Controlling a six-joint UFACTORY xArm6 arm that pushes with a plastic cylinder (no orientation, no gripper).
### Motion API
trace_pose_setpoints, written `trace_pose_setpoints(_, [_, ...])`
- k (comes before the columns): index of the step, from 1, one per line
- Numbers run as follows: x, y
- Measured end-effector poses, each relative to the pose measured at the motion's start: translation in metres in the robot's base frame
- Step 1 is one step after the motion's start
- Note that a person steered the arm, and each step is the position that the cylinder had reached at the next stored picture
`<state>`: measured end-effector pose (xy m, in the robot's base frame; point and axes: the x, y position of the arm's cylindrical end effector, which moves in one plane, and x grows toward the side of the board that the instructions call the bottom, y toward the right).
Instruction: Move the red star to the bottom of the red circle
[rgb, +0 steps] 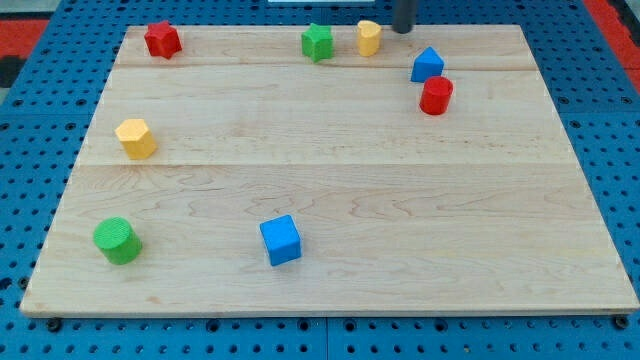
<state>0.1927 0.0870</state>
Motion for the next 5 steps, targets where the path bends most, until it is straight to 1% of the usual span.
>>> trace_pose_setpoints(1, [0.012,-0.058])
trace_pose_setpoints(2, [0.048,-0.064])
trace_pose_setpoints(3, [0.076,-0.079])
trace_pose_setpoints(4, [0.087,-0.134])
trace_pose_setpoints(5, [0.093,-0.225])
